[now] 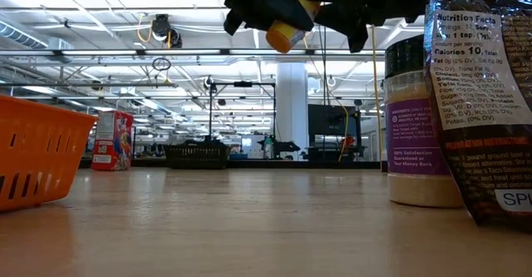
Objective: Pick & Place Kitchen Items
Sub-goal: Put the big yellow food coloring bottle into the orange bin
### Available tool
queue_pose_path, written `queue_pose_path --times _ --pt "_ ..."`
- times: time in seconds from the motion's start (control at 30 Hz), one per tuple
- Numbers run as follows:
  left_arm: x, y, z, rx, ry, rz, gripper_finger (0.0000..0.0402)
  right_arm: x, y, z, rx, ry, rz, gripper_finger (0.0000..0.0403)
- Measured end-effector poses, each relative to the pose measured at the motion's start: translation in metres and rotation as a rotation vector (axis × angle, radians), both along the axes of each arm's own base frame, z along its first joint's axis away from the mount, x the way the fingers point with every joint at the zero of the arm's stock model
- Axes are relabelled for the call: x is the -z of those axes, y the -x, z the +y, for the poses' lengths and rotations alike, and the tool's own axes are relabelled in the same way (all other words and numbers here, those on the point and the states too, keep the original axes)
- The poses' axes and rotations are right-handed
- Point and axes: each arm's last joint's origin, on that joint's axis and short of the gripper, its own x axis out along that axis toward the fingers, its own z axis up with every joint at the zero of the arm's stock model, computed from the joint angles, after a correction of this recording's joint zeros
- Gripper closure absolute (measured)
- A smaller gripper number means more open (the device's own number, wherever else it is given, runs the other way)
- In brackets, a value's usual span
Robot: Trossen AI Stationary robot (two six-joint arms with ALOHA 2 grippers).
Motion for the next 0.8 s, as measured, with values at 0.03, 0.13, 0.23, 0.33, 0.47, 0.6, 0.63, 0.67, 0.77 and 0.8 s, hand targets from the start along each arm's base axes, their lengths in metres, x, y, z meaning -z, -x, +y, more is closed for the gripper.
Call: queue_pose_path --times 0.03,0.13,0.23,0.33,0.47,0.6,0.63,0.67,0.77,0.8 --pt "0.0 0.0 0.0 0.001 -0.001 0.001 0.0318 0.0 0.0 0.0 -0.002 0.0 0.0 0.0259" --pt "0.0 0.0 0.0 0.001 -0.001 0.001 0.0315 0.0 0.0 0.0 -0.005 0.001 0.002 0.0255" --pt "0.001 0.0 0.0 -0.002 0.004 0.008 0.0307 0.0 0.0 0.0 -0.008 0.006 0.002 0.0254" --pt "0.001 0.005 -0.002 -0.008 0.004 0.039 0.0306 0.001 0.0 0.0 -0.013 0.021 0.007 0.0252" --pt "0.0 0.016 -0.008 -0.048 0.0 0.101 0.0306 0.001 0.001 0.001 -0.025 0.033 0.033 0.0246" --pt "-0.001 0.034 -0.015 -0.13 -0.007 0.166 0.0305 -0.001 0.004 0.004 -0.106 0.031 0.031 0.0241" --pt "0.0 0.039 -0.016 -0.167 -0.016 0.189 0.0305 -0.003 0.005 0.004 -0.125 0.029 0.012 0.0241" --pt "-0.001 0.046 -0.018 -0.193 -0.021 0.214 0.0305 -0.005 0.006 0.005 -0.13 0.029 0.01 0.0241" --pt "-0.001 0.058 -0.027 -0.229 0.022 0.244 0.0305 -0.005 0.009 0.007 -0.14 0.031 0.027 0.0244" --pt "0.0 0.062 -0.031 -0.232 0.032 0.26 0.0305 -0.006 0.011 0.007 -0.143 0.031 0.032 0.0245"
